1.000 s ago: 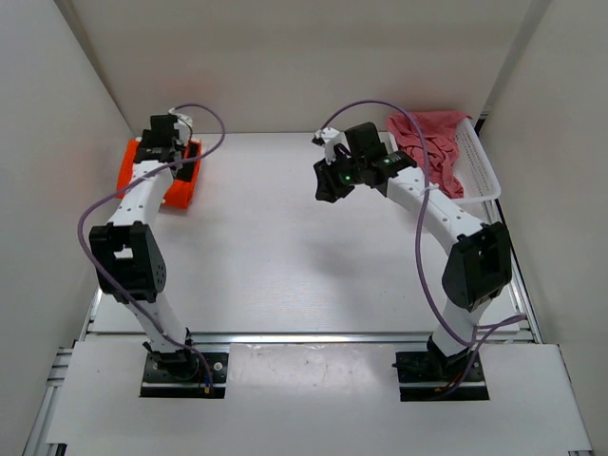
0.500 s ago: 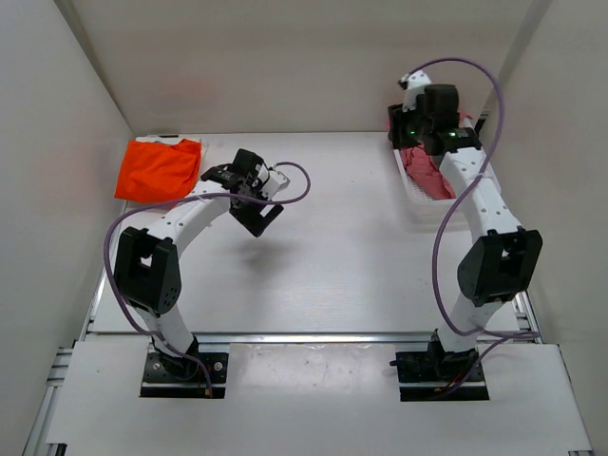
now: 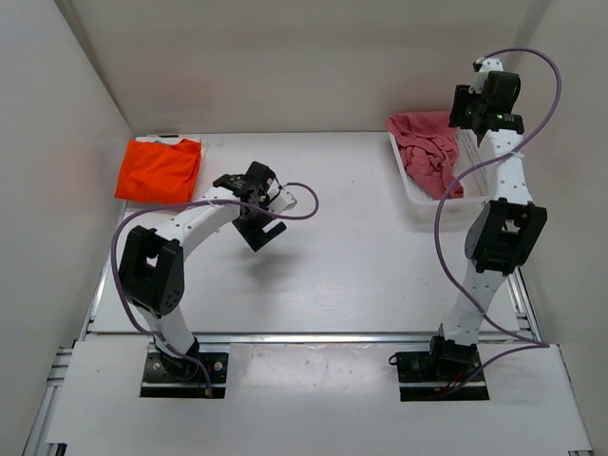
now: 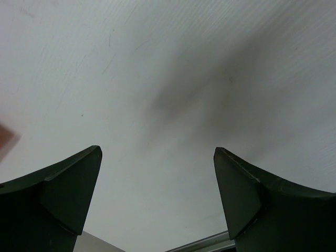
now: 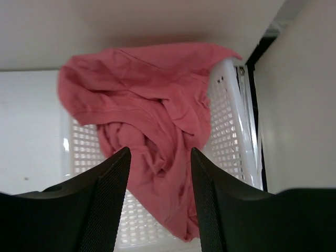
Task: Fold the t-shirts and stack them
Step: Grab crumpled tshirt from bin with the right arm
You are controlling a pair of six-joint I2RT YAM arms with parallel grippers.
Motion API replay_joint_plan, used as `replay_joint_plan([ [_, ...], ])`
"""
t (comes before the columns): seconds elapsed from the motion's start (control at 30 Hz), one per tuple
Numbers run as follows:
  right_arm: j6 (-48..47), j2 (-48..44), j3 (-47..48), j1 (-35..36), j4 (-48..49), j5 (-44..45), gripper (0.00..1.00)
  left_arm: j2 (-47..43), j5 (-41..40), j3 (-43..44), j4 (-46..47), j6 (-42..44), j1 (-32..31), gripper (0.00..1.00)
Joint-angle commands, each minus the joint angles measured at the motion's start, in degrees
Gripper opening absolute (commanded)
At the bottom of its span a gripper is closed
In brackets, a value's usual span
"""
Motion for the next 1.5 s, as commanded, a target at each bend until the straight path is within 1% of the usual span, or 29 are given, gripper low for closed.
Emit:
replay_joint_plan([
  [0.0, 1.1, 6.4, 6.7, -1.6, -5.8, -0.5, 0.55, 1.3, -1.6, 0.2, 1.8, 0.2, -1.9, 0.98],
  [0.07, 1.3, 9.2, 10.2, -1.9, -7.5, -1.1, 0.54, 2.4, -1.8, 1.1, 0.7, -0.4, -1.9, 0.98],
  [0.17, 1.0, 12.6, 11.6, -1.9, -7.6, 0.0, 0.56, 3.7, -1.1, 2.6, -0.6, -1.0, -1.0, 0.99],
  [0.23, -0.6, 14.3, 12.7, -1.1, -7.3, 1.1, 0.59, 4.3, -0.5, 4.0, -0.6, -1.0, 0.1, 0.98],
  [0.33, -0.4, 16.6, 13.3, -0.4, -8.1, 0.6, 0.65, 6.7, -1.1, 4.9, -1.1, -1.4, 1.2, 0.99],
  [0.5, -1.1, 16.3, 8.2, 0.7, -10.2, 0.3, 0.68, 8.0, -0.1, 5.5, -0.8, -1.3, 1.6, 0.99],
  [0.57, -0.7, 15.4, 6.0, 1.1, -10.2, 1.7, 0.68, 8.6, -0.2, 6.5, -0.9, -2.0, 1.6, 0.99],
  [0.77, -0.5, 13.5, -0.9, -0.2, -10.8, 3.0, 0.66, 9.2, -2.3, 7.4, -0.7, -1.3, 1.2, 0.99],
  [0.8, -0.8, 13.7, -1.4, 0.0, -11.4, 4.7, 0.65, 9.4, -2.1, 7.4, -0.5, -0.9, 1.1, 0.99],
  [0.83, -0.8, 13.5, -1.5, -0.4, -10.9, 5.0, 0.62, 9.0, -2.3, 7.3, -0.5, -0.8, 1.2, 0.99],
  [0.9, -1.2, 13.5, -1.5, -0.3, -10.8, 7.2, 0.52, 8.8, -2.8, 6.9, -0.3, -0.7, 0.8, 0.99],
  [0.93, -1.4, 13.5, -1.6, -0.1, -11.1, 7.8, 0.43, 8.7, -2.8, 7.1, -0.2, -0.6, 0.7, 0.99],
  [1.0, -1.9, 13.2, -1.7, -0.1, -10.5, 9.5, 0.27, 8.3, -3.5, 6.9, -0.2, -0.6, 0.5, 0.98],
  [1.03, -2.1, 13.1, -2.0, 0.1, -10.0, 10.4, 0.23, 8.2, -3.5, 6.8, -0.1, -0.5, 0.5, 0.99],
  [1.07, -2.6, 12.9, -2.8, 0.3, -10.0, 10.5, 0.16, 8.1, -3.6, 6.8, 0.0, -0.5, 0.2, 0.98],
  [1.1, -2.9, 12.8, -2.3, 0.4, -9.8, 10.9, 0.14, 7.7, -3.8, 6.7, -0.1, -0.4, 0.3, 0.99],
  [1.13, -3.3, 12.3, -2.5, 0.3, -9.3, 12.2, 0.15, 7.6, -3.5, 6.0, 0.1, -0.5, 0.1, 0.98],
  [1.17, -3.4, 12.4, -2.0, 0.5, -8.9, 13.3, 0.23, 7.3, -4.1, 6.2, 0.4, -0.3, 0.4, 0.99],
  [1.2, -3.0, 11.8, -2.1, 0.7, -8.0, 15.4, 0.39, 7.1, -4.5, 6.0, 0.4, -0.1, 0.2, 0.98],
  [1.23, -2.9, 11.8, -0.7, 0.7, -7.6, 17.5, 0.53, 6.7, -4.8, 5.5, 0.4, 0.1, 0.3, 0.99],
  [1.33, -3.2, 12.5, 2.2, 0.0, -6.7, 19.2, 0.69, 5.9, -5.1, 4.6, 0.6, 0.4, 0.4, 0.99],
  [1.4, -3.8, 14.2, 3.6, -0.7, -7.2, 17.1, 0.73, 5.4, -5.0, 4.3, 0.5, 0.5, 0.4, 0.99],
  [1.47, -4.3, 15.1, 3.4, -1.0, -7.8, 12.7, 0.78, 5.5, -5.3, 4.0, 0.4, 0.5, 1.2, 0.98],
])
